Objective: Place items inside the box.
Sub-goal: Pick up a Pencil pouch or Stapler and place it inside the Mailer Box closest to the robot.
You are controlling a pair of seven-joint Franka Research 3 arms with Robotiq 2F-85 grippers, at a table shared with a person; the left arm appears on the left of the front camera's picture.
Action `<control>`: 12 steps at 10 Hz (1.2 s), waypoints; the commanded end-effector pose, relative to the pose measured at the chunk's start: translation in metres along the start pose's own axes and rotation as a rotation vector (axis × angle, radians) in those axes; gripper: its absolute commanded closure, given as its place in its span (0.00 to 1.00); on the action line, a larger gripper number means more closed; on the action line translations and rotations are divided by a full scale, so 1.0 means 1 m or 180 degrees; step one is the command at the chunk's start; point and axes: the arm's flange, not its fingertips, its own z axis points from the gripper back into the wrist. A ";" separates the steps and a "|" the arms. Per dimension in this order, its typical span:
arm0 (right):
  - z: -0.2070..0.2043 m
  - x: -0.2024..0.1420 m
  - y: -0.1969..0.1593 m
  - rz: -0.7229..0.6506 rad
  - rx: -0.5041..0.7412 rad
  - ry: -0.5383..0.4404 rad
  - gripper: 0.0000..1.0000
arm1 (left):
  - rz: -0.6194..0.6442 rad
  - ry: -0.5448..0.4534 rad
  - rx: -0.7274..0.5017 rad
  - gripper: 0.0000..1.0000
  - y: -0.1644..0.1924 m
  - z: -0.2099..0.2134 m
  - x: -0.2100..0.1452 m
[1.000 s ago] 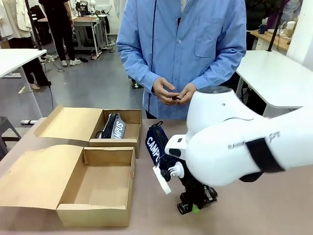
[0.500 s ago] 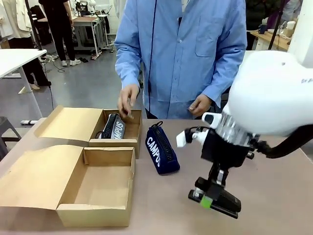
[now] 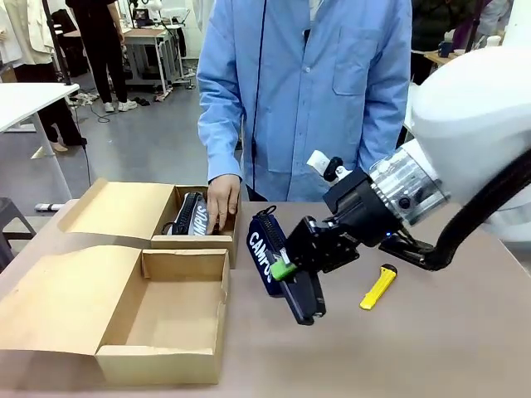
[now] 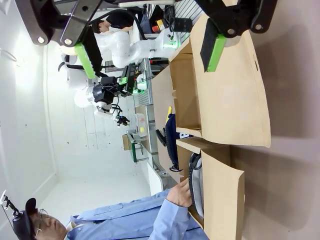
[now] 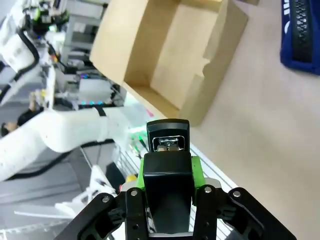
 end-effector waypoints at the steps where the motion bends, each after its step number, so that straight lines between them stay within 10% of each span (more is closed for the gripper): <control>1: 0.011 -0.009 -0.006 0.0520 -0.0389 0.0441 0.82 | -0.0061 0.0008 -0.0048 0.00 -0.002 0.001 -0.001; 3: 0.011 -0.009 -0.006 0.0520 -0.0389 0.0441 0.82 | -0.0061 0.0008 -0.0048 0.00 -0.002 0.001 -0.001; 4: -0.001 -0.008 -0.005 0.0297 -0.0276 0.0342 0.63 | -0.0061 0.0008 -0.0048 0.00 -0.002 0.001 -0.001; 6: -0.042 0.016 0.040 -0.1084 -0.0574 -0.0066 0.63 | -0.0061 0.0008 -0.0048 0.00 -0.002 0.001 -0.001; 12: -0.165 0.072 0.150 -0.0971 -0.1323 0.0278 0.63 | -0.0061 0.0008 -0.0048 0.00 -0.002 0.001 -0.001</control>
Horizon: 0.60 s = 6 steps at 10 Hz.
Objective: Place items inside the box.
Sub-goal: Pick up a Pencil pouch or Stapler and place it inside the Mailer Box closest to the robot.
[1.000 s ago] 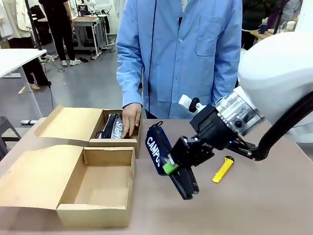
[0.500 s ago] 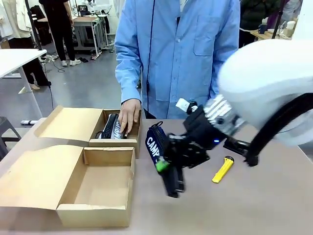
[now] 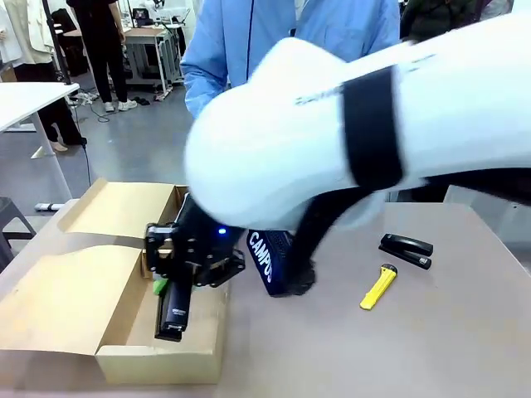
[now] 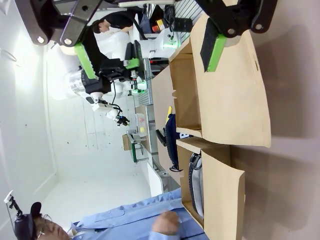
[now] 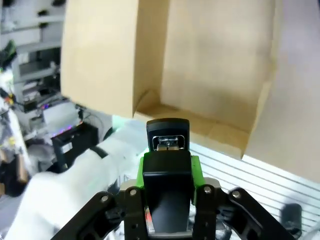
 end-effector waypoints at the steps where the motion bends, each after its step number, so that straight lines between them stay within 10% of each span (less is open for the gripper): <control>1: -0.026 0.029 0.024 -0.0249 -0.0348 -0.0058 0.63 | -0.0061 0.0006 -0.0047 0.00 -0.002 0.000 -0.001; 6: -0.078 0.048 0.010 -0.0245 -0.0804 -0.0291 0.63 | -0.0061 0.0006 -0.0047 0.00 -0.002 0.000 -0.001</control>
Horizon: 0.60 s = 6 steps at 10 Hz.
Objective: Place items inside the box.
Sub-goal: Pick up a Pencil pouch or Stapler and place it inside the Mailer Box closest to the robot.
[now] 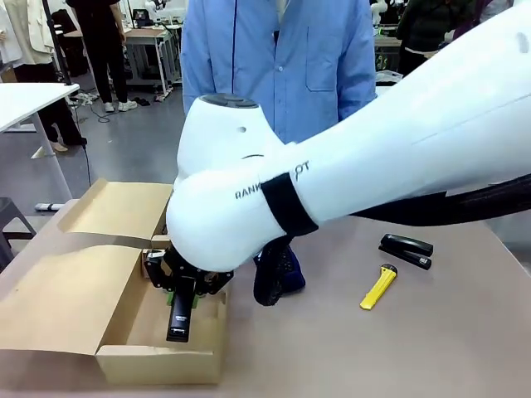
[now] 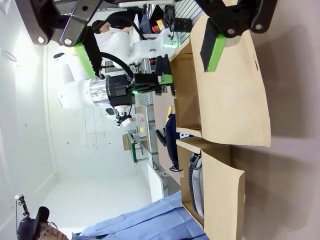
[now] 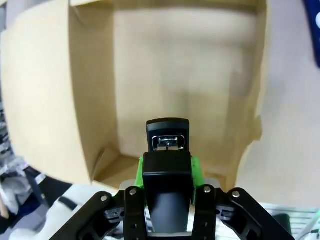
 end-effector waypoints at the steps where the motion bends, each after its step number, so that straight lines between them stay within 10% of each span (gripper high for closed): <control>1: -0.009 0.004 0.017 -0.0040 -0.0215 -0.0247 0.63 | -0.0060 0.0006 -0.0046 0.00 -0.001 0.000 -0.001; 5: -0.029 0.016 0.010 -0.0087 -0.0263 -0.0205 0.63 | -0.0060 0.0006 -0.0046 0.00 -0.001 0.000 -0.001; 6: -0.030 0.018 0.009 -0.0100 -0.0269 -0.0202 0.21 | -0.0060 0.0006 -0.0046 0.00 -0.001 0.000 -0.001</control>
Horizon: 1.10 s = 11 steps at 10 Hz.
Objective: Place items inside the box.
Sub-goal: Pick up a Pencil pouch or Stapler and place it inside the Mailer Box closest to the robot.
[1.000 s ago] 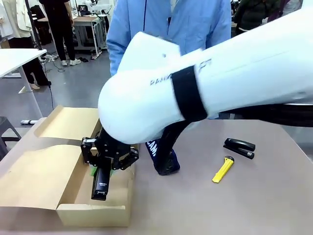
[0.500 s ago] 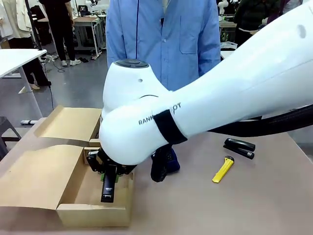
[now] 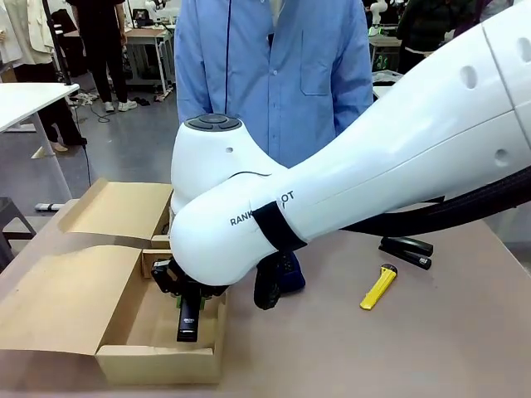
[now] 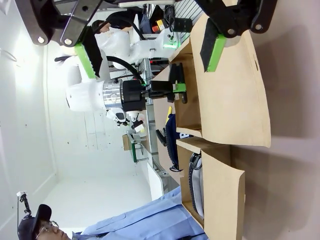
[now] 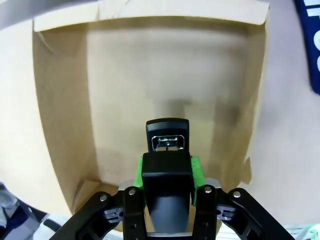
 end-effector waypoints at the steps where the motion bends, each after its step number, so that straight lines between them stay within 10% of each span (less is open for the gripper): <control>1: 0.000 0.001 0.010 -0.0128 -0.0085 -0.0074 0.04 | -0.0059 0.0005 -0.0046 0.00 -0.001 0.000 -0.001; 9: 0.011 0.000 0.004 -0.0070 0.0018 -0.0033 0.00 | -0.0059 0.0005 -0.0046 0.00 -0.001 0.000 -0.001; 11: 0.030 -0.005 -0.007 0.0529 0.0212 0.0110 0.00 | -0.0059 0.0005 -0.0046 0.00 -0.001 0.000 -0.001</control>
